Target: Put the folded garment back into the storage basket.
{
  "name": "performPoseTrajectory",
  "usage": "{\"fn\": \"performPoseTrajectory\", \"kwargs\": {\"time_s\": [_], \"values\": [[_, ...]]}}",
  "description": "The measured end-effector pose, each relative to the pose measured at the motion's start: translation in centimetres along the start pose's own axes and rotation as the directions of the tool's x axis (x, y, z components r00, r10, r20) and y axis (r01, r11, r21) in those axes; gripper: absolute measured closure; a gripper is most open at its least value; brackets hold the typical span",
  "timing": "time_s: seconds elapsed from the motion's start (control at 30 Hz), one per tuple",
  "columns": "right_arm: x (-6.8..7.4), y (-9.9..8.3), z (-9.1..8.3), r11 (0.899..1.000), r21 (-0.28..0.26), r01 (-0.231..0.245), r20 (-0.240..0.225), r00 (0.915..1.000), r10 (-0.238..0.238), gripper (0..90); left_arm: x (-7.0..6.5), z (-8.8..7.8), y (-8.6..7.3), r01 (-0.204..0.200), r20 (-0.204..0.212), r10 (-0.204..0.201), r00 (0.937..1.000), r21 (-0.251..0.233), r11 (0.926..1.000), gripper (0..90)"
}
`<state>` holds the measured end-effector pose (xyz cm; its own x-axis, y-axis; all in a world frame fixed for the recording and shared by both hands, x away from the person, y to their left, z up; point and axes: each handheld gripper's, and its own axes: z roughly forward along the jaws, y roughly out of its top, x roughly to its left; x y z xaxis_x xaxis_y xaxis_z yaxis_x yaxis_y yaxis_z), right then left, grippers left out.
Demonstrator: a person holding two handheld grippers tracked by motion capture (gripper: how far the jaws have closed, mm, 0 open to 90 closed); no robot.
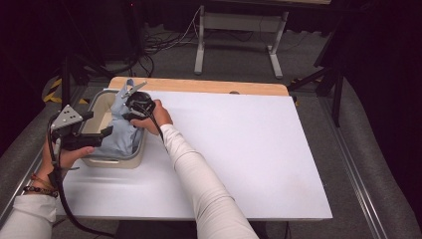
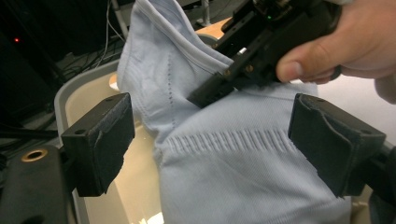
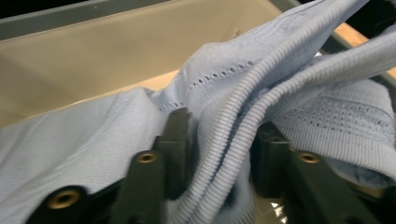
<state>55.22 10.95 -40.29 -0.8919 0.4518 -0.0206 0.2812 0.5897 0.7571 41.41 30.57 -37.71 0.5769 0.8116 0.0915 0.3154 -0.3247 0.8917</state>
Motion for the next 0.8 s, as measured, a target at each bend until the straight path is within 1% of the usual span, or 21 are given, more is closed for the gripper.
{"fn": "performPoseTrajectory", "kwargs": {"time_s": [0.07, 0.13, 0.17, 0.2, 0.23, 0.27, 0.3, 0.33, 0.37, 0.4, 0.43, 0.47, 0.5, 0.53, 0.57, 0.6, 0.67, 0.7, 0.73, 0.77, 0.8], "values": [[-0.2, -0.3, -0.6, 1.000, -0.016, -0.023, 0.026, 0.9994, 0.024, 49.8, 0.1, 0.2, 0.4, 0.003, 0.010, -0.003, 0.9999, 0.001, 1.0000, 15.4], [-0.4, -0.6, -1.3, 0.998, -0.049, -0.028, 0.031, 0.9991, 0.029, 45.4, 0.2, 0.6, 0.8, 0.002, 0.015, -0.002, 0.9999, 0.012, 0.9999, 15.3], [-0.5, -0.7, -1.7, 0.997, -0.065, -0.031, 0.026, 0.9991, 0.033, 42.4, 0.2, 0.7, 1.0, -0.004, 0.017, 0.003, 0.9998, 0.018, 0.9998, 15.2], [-0.5, -0.9, -2.1, 0.997, -0.074, -0.033, 0.028, 0.9990, 0.035, 39.8, 0.2, 0.9, 1.3, -0.008, 0.017, 0.008, 0.9998, 0.023, 0.9997, 15.3], [-0.4, -1.1, -2.4, 0.996, -0.079, -0.034, 0.028, 0.9989, 0.036, 39.2, 0.2, 1.1, 1.5, -0.014, 0.010, 0.013, 0.9999, 0.029, 0.9995, 15.3], [-0.3, -1.3, -2.8, 0.995, -0.090, -0.031, 0.017, 0.9993, 0.033, 41.5, 0.2, 1.2, 1.7, -0.018, 0.009, 0.018, 0.9998, 0.030, 0.9994, 15.2], [-0.2, -1.5, -3.1, 0.995, -0.101, -0.025, 0.011, 0.9996, 0.026, 42.7, 0.3, 1.4, 2.0, -0.012, 0.014, 0.012, 0.9998, 0.028, 0.9995, 15.3], [0.0, -1.7, -3.6, 0.993, -0.114, -0.014, 0.014, 0.9998, 0.015, 42.6, 0.4, 1.6, 2.2, -0.005, 0.018, 0.004, 0.9998, 0.031, 0.9995, 15.4], [0.2, -1.9, -4.2, 0.992, -0.129, -0.009, 0.017, 0.9998, 0.011, 42.9, 0.5, 2.0, 2.6, -0.008, 0.009, 0.007, 0.9999, 0.032, 0.9995, 15.4], [0.4, -2.3, -4.8, 0.989, -0.145, -0.007, 0.009, 0.9999, 0.009, 43.8, 0.6, 2.2, 2.8, -0.007, 0.008, 0.007, 0.9999, 0.035, 0.9994, 15.8], [0.6, -2.5, -5.2, 0.988, -0.152, -0.003, 0.010, 0.9999, 0.004, 43.9, 0.7, 2.6, 3.0, -0.002, 0.008, 0.002, 1.0000, 0.041, 0.9992, 15.9], [0.7, -2.8, -5.8, 0.987, -0.160, 0.006, 0.018, 0.9998, -0.003, 43.9, 0.7, 2.6, 3.0, -0.002, 0.008, 0.002, 1.0000, 0.041, 0.9992, 15.9], [0.9, -3.2, -6.5, 0.986, -0.165, 0.015, 0.027, 0.9996, -0.011, 44.1, 0.9, 3.3, 3.6, -0.001, 0.004, 0.001, 1.0000, 0.056, 0.9984, 15.8], [0.9, -3.5, -6.9, 0.985, -0.169, 0.021, 0.027, 0.9995, -0.017, 44.6, 0.9, 3.8, 4.0, -0.002, -0.009, 0.003, 1.0000, 0.065, 0.9979, 16.2], [0.9, -3.5, -6.9, 0.985, -0.169, 0.021, 0.027, 0.9995, -0.017, 44.6, 0.9, 3.8, 4.0, -0.002, -0.009, 0.003, 1.0000, 0.065, 0.9979, 16.5], [1.1, -4.4, -8.3, 0.982, -0.187, 0.031, 0.031, 0.9992, -0.026, 44.7, 1.1, 4.5, 4.5, -0.011, -0.019, 0.012, 0.9997, 0.076, 0.9970, 16.4], [1.1, -5.3, -9.6, 0.980, -0.194, 0.037, 0.035, 0.9989, -0.031, 44.4, 1.3, 5.3, 5.0, -0.012, -0.034, 0.015, 0.9993, 0.091, 0.9958, 17.3], [1.1, -5.6, -10.0, 0.980, -0.195, 0.037, 0.037, 0.9988, -0.031, 44.1, 1.4, 5.8, 5.2, -0.002, -0.030, 0.005, 0.9995, 0.096, 0.9953, 17.3], [1.1, -6.2, -10.6, 0.979, -0.201, 0.038, 0.042, 0.9987, -0.030, 43.8, 1.5, 6.3, 5.5, -0.003, -0.030, 0.006, 0.9995, 0.101, 0.9949, 17.4], [1.1, -6.2, -10.6, 0.979, -0.201, 0.038, 0.042, 0.9987, -0.030, 43.8, 1.5, 6.3, 5.5, -0.003, -0.030, 0.006, 0.9995, 0.101, 0.9949, 17.7], [0.9, -7.4, -12.0, 0.977, -0.209, 0.032, 0.047, 0.9986, -0.023, 43.6, 1.5, 6.9, 5.7, -0.012, -0.030, 0.015, 0.9994, 0.107, 0.9942, 19.4]]}}
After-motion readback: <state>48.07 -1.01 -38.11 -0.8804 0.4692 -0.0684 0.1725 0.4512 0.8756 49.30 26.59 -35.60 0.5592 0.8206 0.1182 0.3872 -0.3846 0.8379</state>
